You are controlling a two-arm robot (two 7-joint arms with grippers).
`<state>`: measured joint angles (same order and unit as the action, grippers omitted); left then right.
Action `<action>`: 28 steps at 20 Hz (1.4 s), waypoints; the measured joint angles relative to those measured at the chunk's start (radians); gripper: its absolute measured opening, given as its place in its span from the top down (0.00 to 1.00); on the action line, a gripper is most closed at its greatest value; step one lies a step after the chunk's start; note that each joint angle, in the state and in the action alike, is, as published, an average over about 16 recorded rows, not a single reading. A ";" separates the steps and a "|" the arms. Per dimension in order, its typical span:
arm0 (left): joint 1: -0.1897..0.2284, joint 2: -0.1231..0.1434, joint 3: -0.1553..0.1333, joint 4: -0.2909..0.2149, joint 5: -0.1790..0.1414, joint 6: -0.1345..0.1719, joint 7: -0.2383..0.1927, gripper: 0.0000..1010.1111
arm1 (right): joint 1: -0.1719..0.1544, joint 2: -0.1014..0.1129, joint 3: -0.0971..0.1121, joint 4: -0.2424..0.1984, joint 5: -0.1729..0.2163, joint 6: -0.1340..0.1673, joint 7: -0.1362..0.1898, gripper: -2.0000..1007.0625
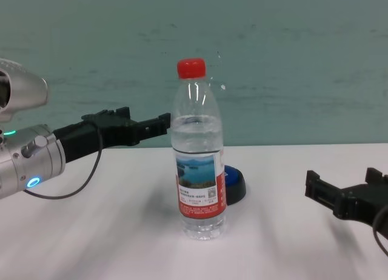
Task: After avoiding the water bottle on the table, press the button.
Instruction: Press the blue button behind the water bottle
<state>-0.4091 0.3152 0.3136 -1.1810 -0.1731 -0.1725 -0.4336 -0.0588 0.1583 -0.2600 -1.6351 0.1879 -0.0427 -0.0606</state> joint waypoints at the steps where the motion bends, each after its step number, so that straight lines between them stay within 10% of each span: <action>1: -0.002 -0.001 0.001 0.003 0.000 -0.001 -0.001 0.00 | 0.000 0.000 0.000 0.000 0.000 0.000 0.000 0.00; 28: -0.038 -0.015 0.012 0.054 0.010 -0.012 0.000 0.00 | 0.000 0.000 0.000 0.000 0.000 0.000 0.000 0.00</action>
<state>-0.4472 0.3004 0.3257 -1.1266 -0.1629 -0.1846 -0.4335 -0.0588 0.1583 -0.2600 -1.6351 0.1879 -0.0427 -0.0606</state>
